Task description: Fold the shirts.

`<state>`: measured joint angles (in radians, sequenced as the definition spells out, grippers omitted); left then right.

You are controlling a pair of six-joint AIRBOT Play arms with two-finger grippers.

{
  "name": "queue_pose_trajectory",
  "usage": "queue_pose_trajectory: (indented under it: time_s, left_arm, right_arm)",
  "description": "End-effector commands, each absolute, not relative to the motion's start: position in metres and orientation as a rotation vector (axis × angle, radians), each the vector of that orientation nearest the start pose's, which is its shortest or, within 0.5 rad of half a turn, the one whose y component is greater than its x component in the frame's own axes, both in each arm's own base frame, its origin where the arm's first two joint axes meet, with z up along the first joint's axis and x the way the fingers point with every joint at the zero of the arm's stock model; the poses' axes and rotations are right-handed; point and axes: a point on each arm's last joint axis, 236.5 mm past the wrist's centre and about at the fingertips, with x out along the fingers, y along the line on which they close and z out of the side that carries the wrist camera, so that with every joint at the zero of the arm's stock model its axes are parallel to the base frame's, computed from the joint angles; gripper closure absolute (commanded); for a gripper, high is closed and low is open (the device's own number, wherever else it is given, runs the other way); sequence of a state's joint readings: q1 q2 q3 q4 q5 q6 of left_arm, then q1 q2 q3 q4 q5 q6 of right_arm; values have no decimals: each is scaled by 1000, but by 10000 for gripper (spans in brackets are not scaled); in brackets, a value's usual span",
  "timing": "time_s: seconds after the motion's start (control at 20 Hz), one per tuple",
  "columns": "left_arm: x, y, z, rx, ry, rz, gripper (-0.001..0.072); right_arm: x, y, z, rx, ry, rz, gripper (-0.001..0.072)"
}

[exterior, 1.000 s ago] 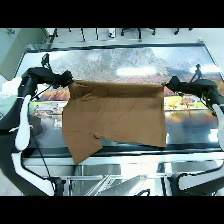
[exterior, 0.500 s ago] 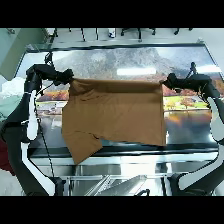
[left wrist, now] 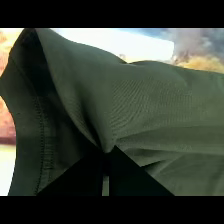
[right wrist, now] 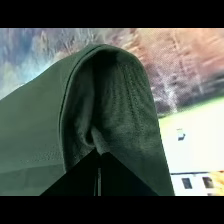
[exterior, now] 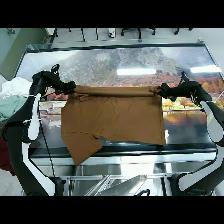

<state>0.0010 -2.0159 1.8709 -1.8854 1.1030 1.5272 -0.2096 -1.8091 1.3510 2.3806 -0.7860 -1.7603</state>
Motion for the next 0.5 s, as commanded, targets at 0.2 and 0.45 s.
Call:
queue_pose_trajectory:
  time_s: [0.2, 0.45]
  left_arm:
    - [560, -68, -79, -337, 1256, -130, 694]
    - [555, -79, -78, -354, 1274, -155, 693]
  right_arm:
    - [525, 9, -98, 766, 1088, 47, 692]
    - [525, 10, -102, 767, 1096, 48, 692]
